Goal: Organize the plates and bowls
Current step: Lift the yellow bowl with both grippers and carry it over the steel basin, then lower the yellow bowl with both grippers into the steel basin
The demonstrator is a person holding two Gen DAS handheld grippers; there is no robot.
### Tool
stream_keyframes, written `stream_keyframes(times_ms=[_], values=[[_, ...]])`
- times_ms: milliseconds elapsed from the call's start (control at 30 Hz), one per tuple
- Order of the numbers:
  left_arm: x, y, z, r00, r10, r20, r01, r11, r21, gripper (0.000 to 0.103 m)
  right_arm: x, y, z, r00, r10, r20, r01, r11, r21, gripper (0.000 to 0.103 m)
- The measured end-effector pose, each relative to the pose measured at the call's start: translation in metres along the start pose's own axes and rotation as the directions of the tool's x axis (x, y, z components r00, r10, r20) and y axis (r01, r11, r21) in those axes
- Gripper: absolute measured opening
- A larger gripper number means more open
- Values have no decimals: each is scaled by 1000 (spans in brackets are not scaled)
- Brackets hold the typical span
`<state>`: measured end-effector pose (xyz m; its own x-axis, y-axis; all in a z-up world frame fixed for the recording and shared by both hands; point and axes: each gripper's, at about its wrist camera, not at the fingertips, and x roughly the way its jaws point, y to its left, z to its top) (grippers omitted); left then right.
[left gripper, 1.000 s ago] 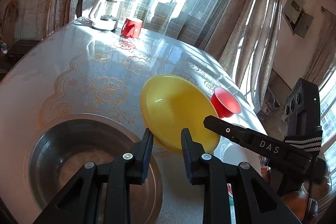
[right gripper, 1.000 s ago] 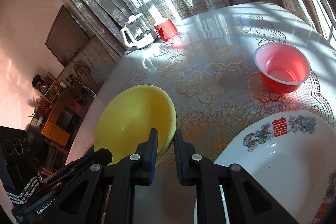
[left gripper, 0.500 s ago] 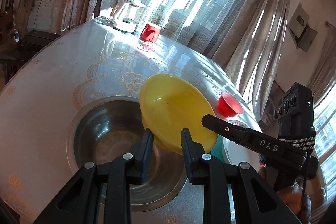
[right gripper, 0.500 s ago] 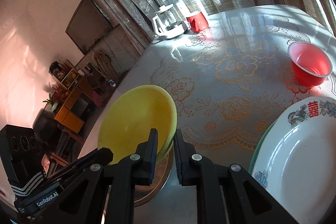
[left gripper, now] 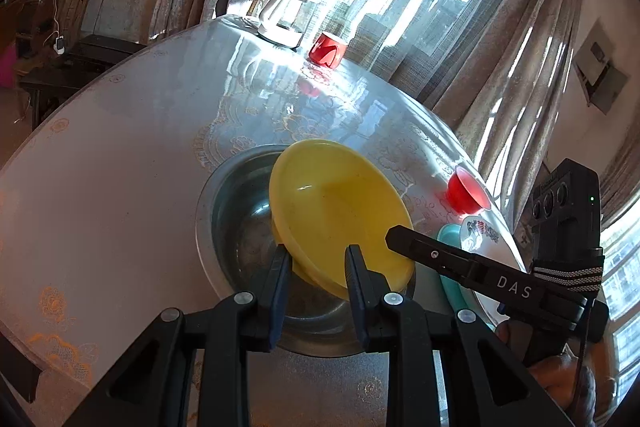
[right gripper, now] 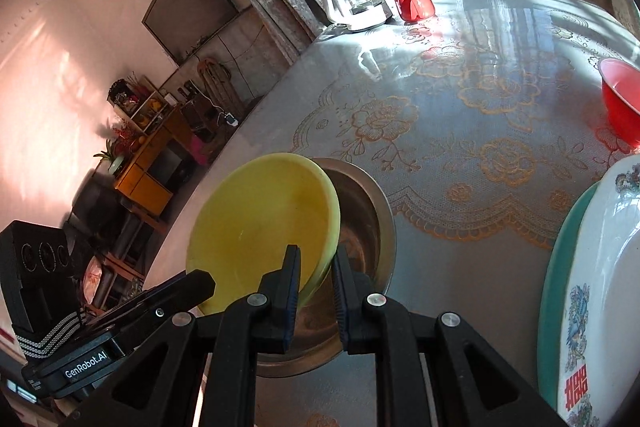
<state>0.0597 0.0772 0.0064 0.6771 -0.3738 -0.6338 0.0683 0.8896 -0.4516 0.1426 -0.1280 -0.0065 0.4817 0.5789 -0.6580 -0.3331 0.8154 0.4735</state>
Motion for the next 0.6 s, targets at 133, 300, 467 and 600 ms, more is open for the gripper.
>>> stream_keyframes(times_ms=[133, 300, 467, 600], values=[[6, 6, -5, 1000, 16, -20, -16, 1000, -14, 26, 4, 1, -4, 1000, -2, -20, 2, 1000, -3, 17], [9, 9, -7, 999, 23, -26, -23, 1000, -16, 26, 6, 5, -7, 999, -25, -24, 25, 999, -29, 17], [8, 11, -7, 999, 32, -27, -33, 999, -15, 26, 9, 6, -8, 999, -30, -32, 29, 999, -31, 17], [9, 10, -8, 998, 54, -26, -54, 999, 2, 26, 12, 9, -8, 998, -38, -42, 36, 999, -36, 18]])
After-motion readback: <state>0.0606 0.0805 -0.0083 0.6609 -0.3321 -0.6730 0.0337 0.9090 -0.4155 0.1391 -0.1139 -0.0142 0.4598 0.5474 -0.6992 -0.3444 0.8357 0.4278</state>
